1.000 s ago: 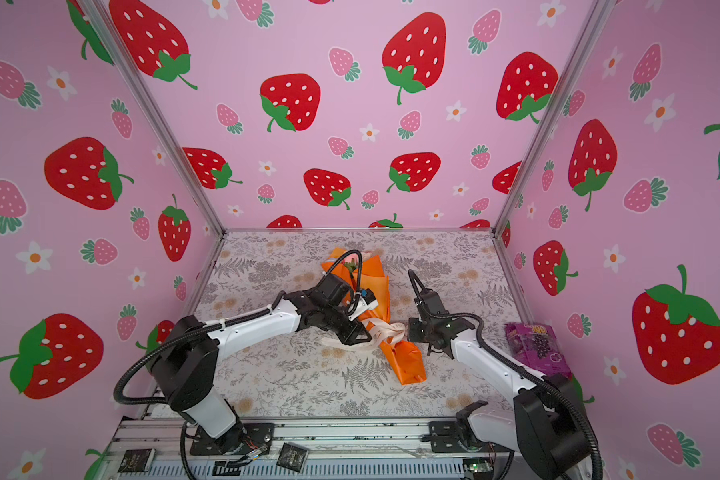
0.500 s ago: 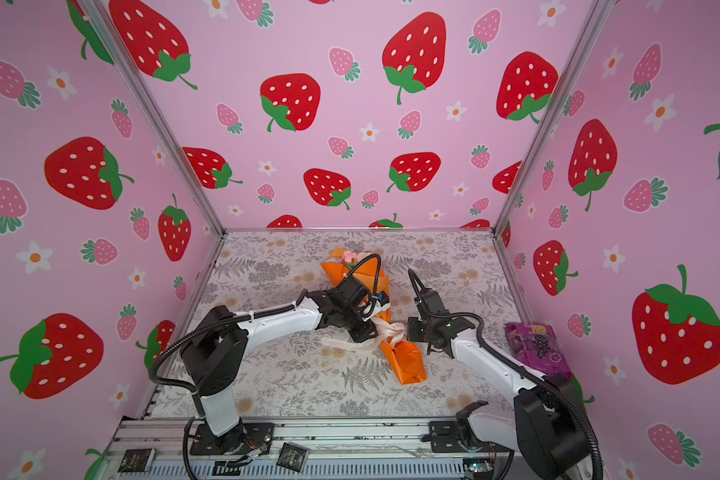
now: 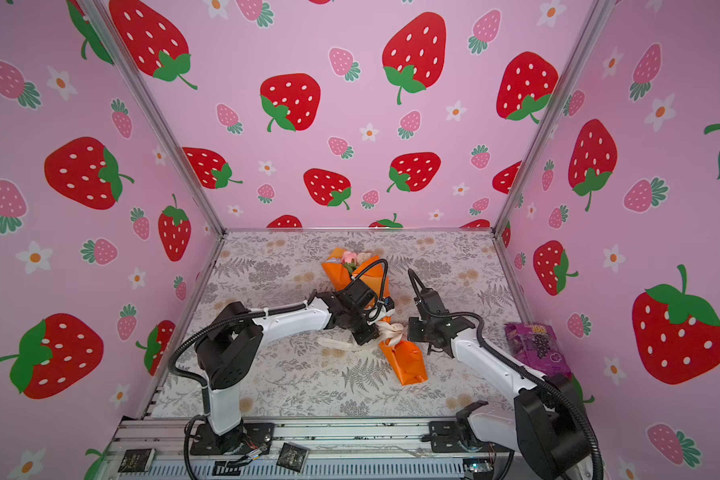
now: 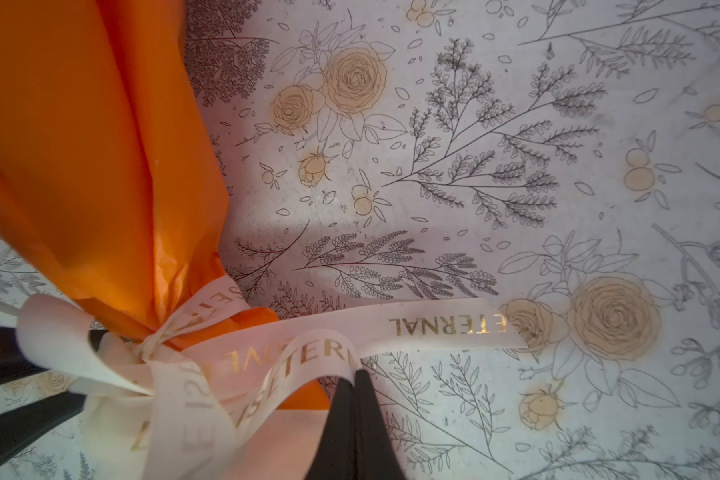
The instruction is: Tie the bouquet of fake flowers
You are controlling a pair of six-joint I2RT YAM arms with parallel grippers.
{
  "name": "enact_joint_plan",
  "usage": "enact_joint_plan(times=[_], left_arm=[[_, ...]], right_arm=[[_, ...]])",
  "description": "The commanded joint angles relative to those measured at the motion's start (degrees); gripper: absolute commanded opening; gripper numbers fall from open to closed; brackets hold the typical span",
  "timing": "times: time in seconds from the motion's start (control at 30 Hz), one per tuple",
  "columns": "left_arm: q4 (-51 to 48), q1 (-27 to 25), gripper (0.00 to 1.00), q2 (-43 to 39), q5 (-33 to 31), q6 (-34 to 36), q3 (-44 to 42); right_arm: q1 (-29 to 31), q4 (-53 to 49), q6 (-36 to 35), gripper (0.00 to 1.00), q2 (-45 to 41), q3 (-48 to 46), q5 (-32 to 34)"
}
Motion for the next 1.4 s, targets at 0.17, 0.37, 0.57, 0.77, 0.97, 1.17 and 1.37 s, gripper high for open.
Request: enact_joint_plan(times=[0.17, 0.37, 0.57, 0.77, 0.97, 1.17, 1.37], left_arm=[[-4.61, 0.1, 0.0, -3.97, 2.83, 2.06, 1.59], [-5.98, 0.55, 0.0, -5.8, 4.91, 1.15, 0.67], [-8.49, 1.68, 0.0, -8.29, 6.15, 0.65, -1.47], [-9.49, 2.91, 0.0, -10.81, 7.31, 0.97, -4.95], [-10.49, 3.99, 0.0, -12.17, 8.77, 0.07, -6.91], [-10.42, 5.19, 0.0, -13.53, 8.81, -1.68, -9.48], [-11.16, 6.19, 0.0, -14.22, 7.79, -3.32, -11.07]], right_arm=[[-0.31, -4.25, -1.4, 0.0, -0.99, 3.05, 3.62], [-0.36, -7.41, 1.89, 0.0, -1.18, 3.54, 9.72], [-0.35, -10.4, 5.15, 0.0, -1.19, 4.93, 14.06], [-0.37, -7.48, 2.08, 0.0, -2.39, 4.48, 10.46], [-0.35, -5.14, -3.67, 0.0, -0.07, 6.4, 6.41], [-0.37, -7.38, -5.0, 0.0, 4.03, 11.05, 15.5], [-0.45, -4.79, -7.7, 0.0, 6.57, 12.33, 15.13]])
